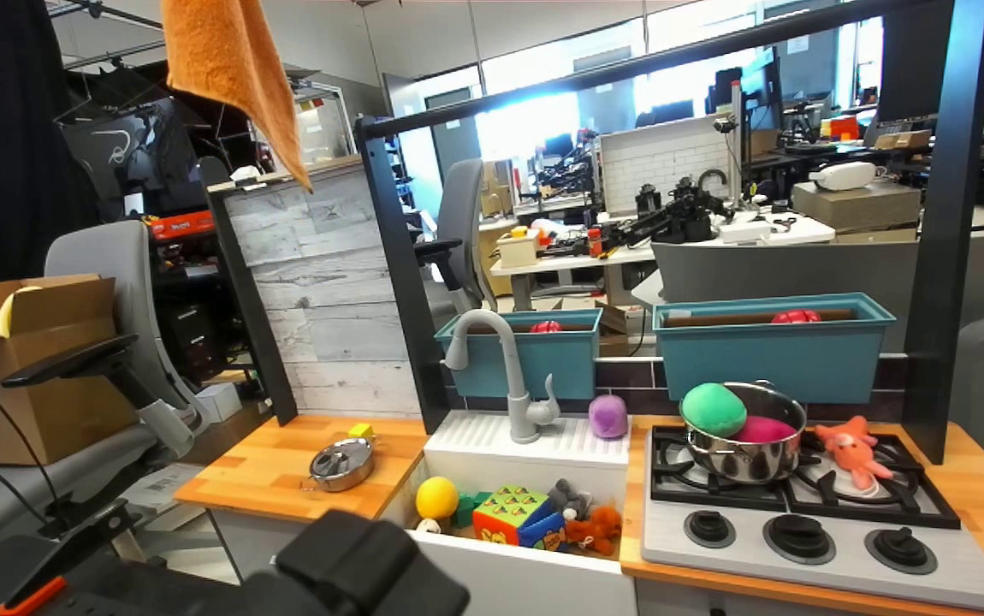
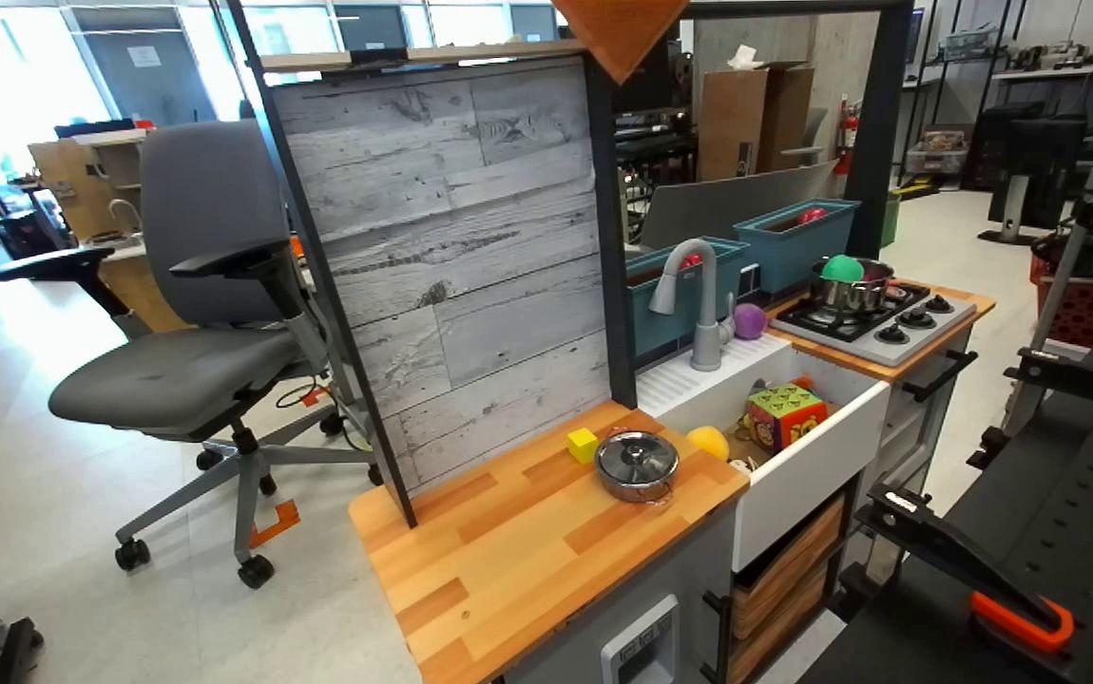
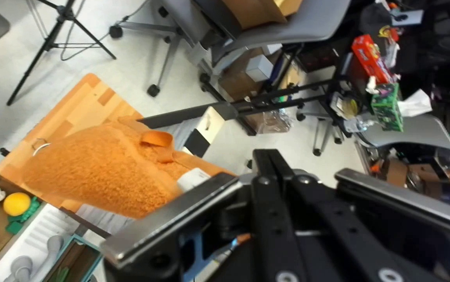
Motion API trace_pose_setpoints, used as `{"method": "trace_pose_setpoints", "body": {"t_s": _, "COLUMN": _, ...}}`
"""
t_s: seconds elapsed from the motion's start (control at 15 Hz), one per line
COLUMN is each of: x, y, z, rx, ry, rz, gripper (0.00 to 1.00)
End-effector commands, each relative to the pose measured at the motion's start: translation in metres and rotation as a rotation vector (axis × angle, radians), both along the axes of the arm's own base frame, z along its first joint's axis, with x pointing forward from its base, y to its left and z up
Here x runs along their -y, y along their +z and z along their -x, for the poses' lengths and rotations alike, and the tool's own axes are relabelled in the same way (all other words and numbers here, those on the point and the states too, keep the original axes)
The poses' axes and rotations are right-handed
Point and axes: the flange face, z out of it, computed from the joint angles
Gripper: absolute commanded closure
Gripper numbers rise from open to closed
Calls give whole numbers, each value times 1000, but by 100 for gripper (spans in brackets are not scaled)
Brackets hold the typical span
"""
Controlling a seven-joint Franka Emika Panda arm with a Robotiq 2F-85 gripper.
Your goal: Hang the orange towel on the black rod
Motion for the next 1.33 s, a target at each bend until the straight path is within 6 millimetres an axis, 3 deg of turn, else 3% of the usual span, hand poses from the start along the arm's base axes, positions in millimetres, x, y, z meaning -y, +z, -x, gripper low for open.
{"method": "trace_pose_setpoints", "body": {"t_s": 0.0, "x": 4, "y": 17, "z": -14, "rx": 33, "ry": -189, "rz": -87, "gripper": 99}}
{"method": "trace_pose_setpoints", "body": {"t_s": 0.67, "x": 33, "y": 32, "z": -54, "rx": 0, "ry": -684, "rz": -370, "gripper": 99}}
{"method": "trace_pose_setpoints", "body": {"t_s": 1.0, "x": 48, "y": 43, "z": -60, "rx": -19, "ry": -920, "rz": -519, "gripper": 99}}
{"method": "trace_pose_setpoints", "body": {"t_s": 1.27, "x": 50, "y": 45, "z": -61, "rx": -109, "ry": -964, "rz": -617, "gripper": 99}}
